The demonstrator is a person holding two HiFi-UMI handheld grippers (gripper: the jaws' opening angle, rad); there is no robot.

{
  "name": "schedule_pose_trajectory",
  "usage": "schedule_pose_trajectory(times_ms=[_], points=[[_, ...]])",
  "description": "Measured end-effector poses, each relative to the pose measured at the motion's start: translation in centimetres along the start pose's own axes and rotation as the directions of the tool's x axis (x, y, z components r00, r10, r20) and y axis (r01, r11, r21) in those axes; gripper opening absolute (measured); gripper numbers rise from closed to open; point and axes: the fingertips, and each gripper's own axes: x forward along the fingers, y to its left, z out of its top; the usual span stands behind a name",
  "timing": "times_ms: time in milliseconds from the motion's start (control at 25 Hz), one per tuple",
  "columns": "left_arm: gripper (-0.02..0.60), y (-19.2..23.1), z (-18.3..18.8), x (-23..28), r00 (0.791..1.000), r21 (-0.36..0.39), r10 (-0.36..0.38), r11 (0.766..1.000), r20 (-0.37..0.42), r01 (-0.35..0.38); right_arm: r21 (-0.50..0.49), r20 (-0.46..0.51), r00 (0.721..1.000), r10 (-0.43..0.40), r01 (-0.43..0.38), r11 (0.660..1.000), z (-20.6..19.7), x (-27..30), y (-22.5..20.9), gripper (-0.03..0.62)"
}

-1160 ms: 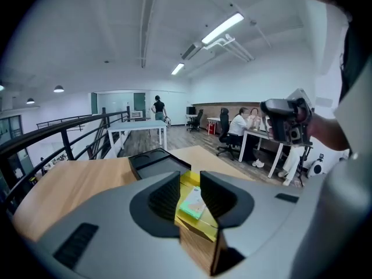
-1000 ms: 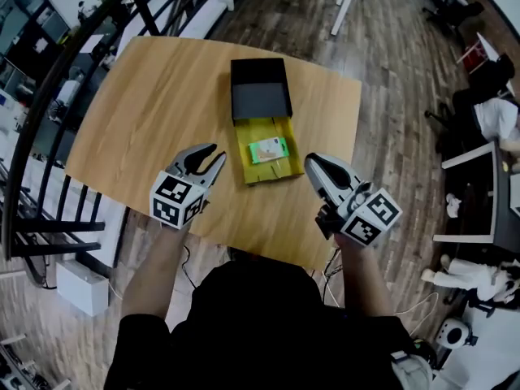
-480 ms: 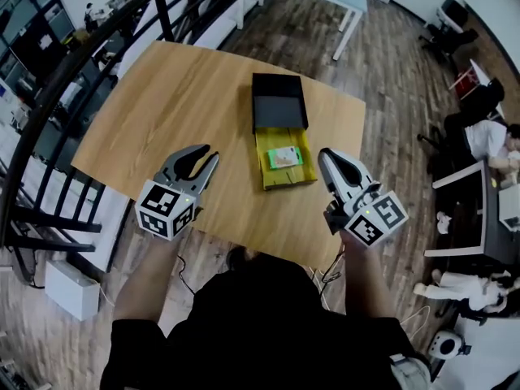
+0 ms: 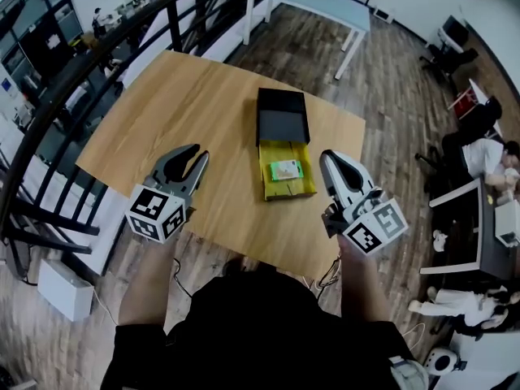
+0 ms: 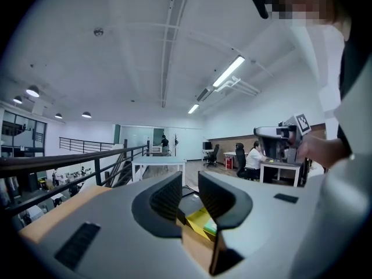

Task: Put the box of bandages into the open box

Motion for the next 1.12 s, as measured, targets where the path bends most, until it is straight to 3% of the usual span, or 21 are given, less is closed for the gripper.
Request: schedule_pose_trajectory(times_ms=[120, 240, 400, 560, 720, 1120], points=[[0.088, -0.6, 0.7, -0.5, 0.999, 0.012, -0.001, 1.000, 0.037, 0.001, 0.007, 0.015, 1.000, 0.009, -0.009, 1.000, 0.4, -0.3, -0.7, 0.035], [0.044, -1.9, 2.1, -0.3, 0.997, 0.023, -0.016, 1.000, 0.082, 0.014, 0.001, 0.035, 0.999, 0.020, -0.020, 1.000, 1.2, -0.5, -2.1, 0.035], [0.021, -2.7, 2.6, 1.3, 0.995, 0.062, 0.018, 0.998, 0.096, -0.024, -0.010, 0.038, 0.999, 0.029, -0.029, 1.000, 1.1, -0.6, -3.2, 0.035], [0.018, -3.1, 1.7, 2.8, 0.997, 0.018, 0.039, 0.999, 0.073, -0.040, 0.007, 0.038, 0.998, 0.043, -0.044, 0.999, 0.8, -0.8, -3.6, 0.035], [0.017, -3.1, 0.4, 4.4, 0.998, 0.028, 0.054, 0.998, 0.029, -0.055, 0.011, 0.025, 0.998, 0.056, -0.056, 0.998, 0.3, -0.7, -4.1, 0.035], [0.028, -3.4, 0.4, 5.4, 0.998, 0.049, 0.053, 0.997, 0.028, -0.054, 0.026, 0.022, 0.998, 0.052, -0.052, 0.998, -0.1, -0.8, -5.2, 0.035]])
